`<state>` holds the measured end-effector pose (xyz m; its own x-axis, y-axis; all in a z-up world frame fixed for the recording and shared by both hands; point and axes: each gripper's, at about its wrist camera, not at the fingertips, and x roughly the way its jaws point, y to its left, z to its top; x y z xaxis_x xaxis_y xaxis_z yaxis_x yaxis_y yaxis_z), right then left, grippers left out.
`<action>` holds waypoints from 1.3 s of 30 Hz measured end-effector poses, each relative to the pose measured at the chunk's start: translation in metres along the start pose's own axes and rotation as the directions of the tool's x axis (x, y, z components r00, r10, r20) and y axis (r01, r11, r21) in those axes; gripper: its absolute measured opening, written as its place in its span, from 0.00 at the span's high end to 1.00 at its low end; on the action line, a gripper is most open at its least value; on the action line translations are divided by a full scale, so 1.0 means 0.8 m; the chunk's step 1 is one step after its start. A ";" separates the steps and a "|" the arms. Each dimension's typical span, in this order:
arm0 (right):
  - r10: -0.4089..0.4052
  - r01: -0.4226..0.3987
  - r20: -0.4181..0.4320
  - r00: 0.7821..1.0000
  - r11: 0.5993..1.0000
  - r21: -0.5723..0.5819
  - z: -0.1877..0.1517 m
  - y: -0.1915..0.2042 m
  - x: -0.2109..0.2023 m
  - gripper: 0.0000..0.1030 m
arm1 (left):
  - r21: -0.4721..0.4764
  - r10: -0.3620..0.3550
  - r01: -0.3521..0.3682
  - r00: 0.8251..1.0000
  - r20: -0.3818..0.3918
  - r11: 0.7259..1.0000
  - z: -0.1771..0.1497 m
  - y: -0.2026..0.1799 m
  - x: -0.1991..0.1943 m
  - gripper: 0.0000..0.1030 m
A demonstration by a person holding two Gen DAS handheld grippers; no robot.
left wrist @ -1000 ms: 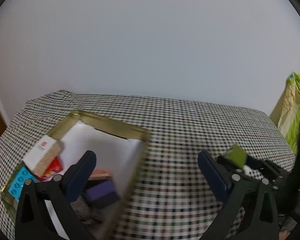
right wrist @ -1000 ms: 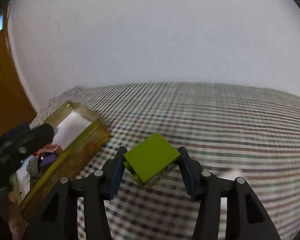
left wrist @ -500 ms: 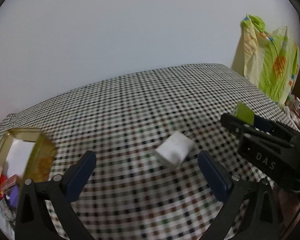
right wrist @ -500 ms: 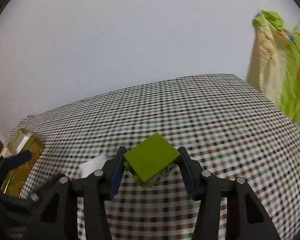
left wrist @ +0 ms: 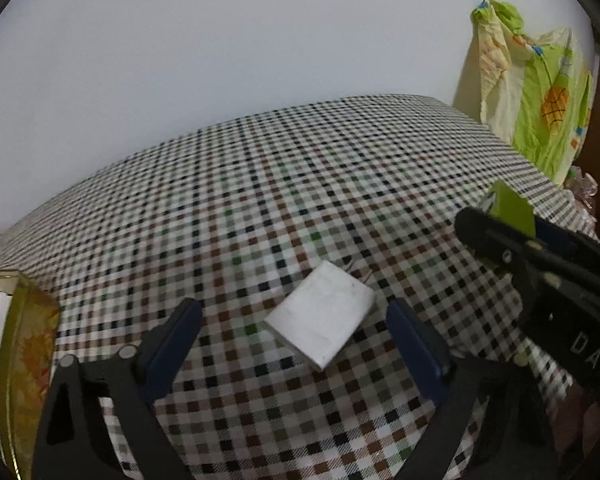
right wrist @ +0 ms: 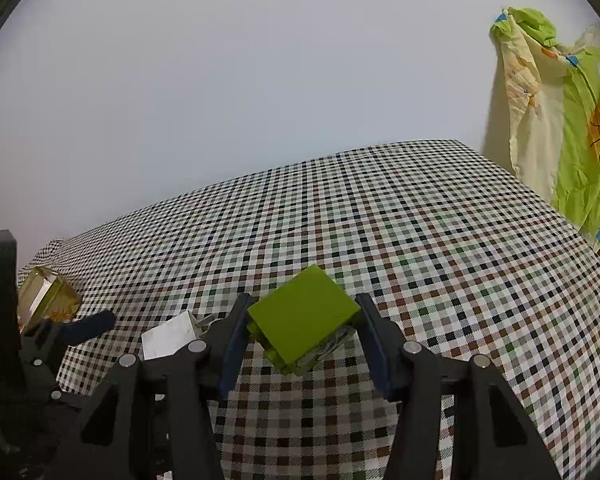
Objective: Organize rigid objects
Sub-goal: 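Move the left tool to the white charger cube while the right tool lifts the green block, then grasp the white charger cube with the left tool and lift it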
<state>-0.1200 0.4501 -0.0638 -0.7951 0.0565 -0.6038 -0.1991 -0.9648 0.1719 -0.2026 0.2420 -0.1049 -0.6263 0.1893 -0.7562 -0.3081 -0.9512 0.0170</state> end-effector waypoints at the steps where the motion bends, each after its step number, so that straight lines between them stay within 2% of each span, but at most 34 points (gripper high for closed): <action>1: -0.001 0.001 0.001 1.000 1.000 -0.004 0.001 -0.001 0.001 0.47 | -0.003 -0.016 0.016 1.000 -0.011 1.000 0.001 0.002 0.002 0.11; 3: -0.006 0.006 0.002 1.000 1.000 -0.013 0.003 0.000 0.003 0.47 | -0.020 -0.059 0.059 0.997 -0.042 0.998 0.000 0.006 0.008 0.23; 4: -0.009 0.009 0.004 1.000 1.000 -0.019 0.003 0.001 0.003 0.47 | -0.028 -0.081 0.080 0.995 -0.052 0.996 0.000 0.009 0.010 0.34; 8: -0.026 0.027 0.016 1.000 0.999 -0.040 0.001 0.010 -0.001 0.47 | -0.010 -0.088 0.088 0.996 -0.026 0.996 -0.005 0.010 0.003 0.64; 13: -0.005 0.006 0.046 0.999 1.000 -0.026 0.001 0.004 -0.006 0.47 | -0.032 -0.116 0.115 0.993 -0.001 0.993 -0.013 0.023 -0.009 0.64; 21: -0.013 0.016 0.059 0.998 0.999 -0.037 0.003 0.006 -0.009 0.47 | -0.115 -0.083 0.092 0.993 0.084 0.989 -0.028 0.061 -0.032 0.64; 26: -0.017 0.023 0.121 0.993 0.999 -0.047 0.000 0.015 -0.022 0.47 | -0.148 -0.061 0.080 0.990 0.128 0.986 -0.034 0.076 -0.043 0.64; 34: -0.001 0.017 0.153 0.988 0.995 -0.102 -0.008 0.050 -0.028 0.47 | -0.134 0.039 -0.012 0.978 0.203 0.991 -0.043 0.065 -0.071 0.64; 39: 0.012 0.005 0.161 0.987 0.994 -0.108 -0.014 0.063 -0.033 0.47 | -0.120 0.061 -0.035 0.974 0.219 0.992 -0.050 0.062 -0.091 0.64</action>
<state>-0.1023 0.3975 -0.0480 -0.8791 0.0853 -0.4689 -0.1401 -0.9866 0.0831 -0.1436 0.1710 -0.0750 -0.7859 0.1795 -0.5918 -0.1976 -0.9797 -0.0348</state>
